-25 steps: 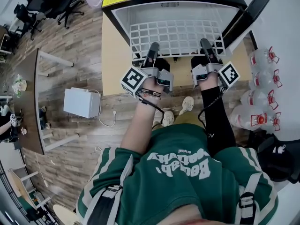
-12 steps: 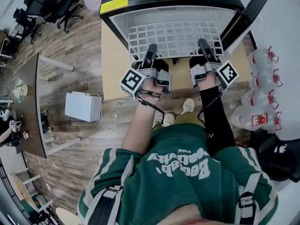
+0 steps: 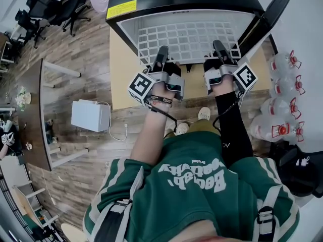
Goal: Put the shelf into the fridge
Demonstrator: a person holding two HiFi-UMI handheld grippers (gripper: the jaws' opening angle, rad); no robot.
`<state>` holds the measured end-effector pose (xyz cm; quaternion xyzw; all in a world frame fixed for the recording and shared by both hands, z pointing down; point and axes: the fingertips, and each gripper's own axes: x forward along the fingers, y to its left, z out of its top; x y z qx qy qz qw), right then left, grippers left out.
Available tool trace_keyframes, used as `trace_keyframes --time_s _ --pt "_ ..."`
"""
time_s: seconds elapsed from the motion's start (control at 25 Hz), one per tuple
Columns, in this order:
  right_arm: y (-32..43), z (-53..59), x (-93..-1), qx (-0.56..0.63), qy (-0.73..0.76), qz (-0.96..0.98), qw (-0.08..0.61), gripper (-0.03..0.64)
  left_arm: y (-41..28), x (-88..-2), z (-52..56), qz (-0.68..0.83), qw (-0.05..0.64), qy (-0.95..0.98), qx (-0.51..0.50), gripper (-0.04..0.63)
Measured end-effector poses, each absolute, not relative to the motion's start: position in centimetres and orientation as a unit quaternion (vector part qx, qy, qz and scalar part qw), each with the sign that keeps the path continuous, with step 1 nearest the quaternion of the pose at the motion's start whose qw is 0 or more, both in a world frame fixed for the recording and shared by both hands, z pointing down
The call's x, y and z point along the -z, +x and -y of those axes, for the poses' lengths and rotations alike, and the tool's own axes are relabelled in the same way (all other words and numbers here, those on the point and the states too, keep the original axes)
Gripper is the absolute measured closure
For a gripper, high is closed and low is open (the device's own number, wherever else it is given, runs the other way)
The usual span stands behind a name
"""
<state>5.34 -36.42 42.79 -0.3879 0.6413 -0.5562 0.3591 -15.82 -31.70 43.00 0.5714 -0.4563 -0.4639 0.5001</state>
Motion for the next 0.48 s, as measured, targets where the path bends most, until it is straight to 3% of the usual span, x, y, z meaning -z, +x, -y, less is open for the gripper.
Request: trace_keyframes --time_s 0.48 --pt "5.0 38.6 -42.8 0.557 -0.385 -0.646 0.353 0.585 -16.2 -42.9 33.8 0.459 0.496 0.57 0.467 0.574"
